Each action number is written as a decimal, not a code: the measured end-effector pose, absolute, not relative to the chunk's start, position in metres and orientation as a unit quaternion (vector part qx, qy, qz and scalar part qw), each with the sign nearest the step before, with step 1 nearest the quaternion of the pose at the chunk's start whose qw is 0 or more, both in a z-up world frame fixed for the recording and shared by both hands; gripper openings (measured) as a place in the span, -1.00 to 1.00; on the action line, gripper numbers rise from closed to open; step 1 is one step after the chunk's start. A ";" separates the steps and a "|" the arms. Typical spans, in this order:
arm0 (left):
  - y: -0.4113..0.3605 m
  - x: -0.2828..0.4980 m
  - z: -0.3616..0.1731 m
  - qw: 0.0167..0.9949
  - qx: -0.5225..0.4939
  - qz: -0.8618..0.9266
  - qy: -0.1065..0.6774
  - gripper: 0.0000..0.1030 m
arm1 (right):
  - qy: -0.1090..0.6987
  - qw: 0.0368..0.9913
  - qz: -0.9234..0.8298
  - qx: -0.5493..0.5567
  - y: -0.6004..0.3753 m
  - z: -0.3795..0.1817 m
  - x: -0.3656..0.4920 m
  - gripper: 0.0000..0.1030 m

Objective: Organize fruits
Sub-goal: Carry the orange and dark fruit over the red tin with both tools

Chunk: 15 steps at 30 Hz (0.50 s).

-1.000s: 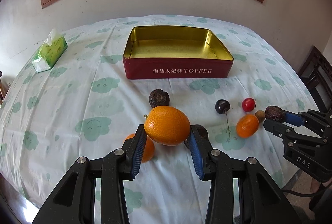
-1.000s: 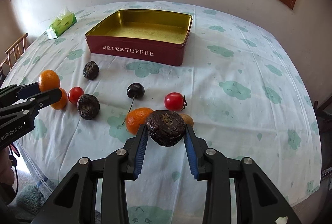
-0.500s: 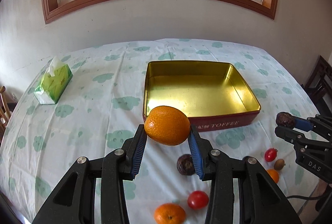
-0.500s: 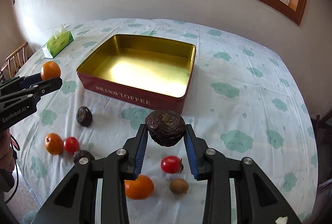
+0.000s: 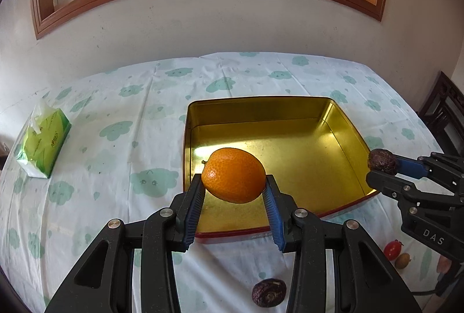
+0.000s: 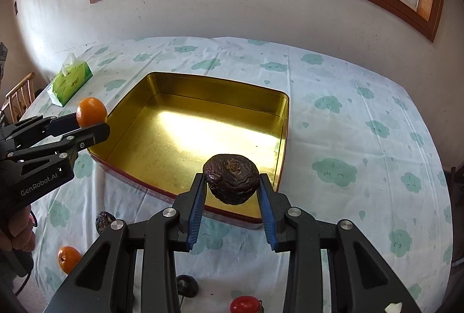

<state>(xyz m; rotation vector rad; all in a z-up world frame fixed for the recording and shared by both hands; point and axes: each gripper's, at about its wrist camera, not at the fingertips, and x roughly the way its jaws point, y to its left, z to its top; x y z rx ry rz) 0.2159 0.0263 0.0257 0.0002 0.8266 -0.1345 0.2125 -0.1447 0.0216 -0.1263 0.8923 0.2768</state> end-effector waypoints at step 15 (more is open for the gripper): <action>0.019 0.235 -0.010 0.895 0.008 -0.048 0.444 -0.19 | 0.451 0.881 0.120 -0.072 -0.132 -0.007 0.244 -0.36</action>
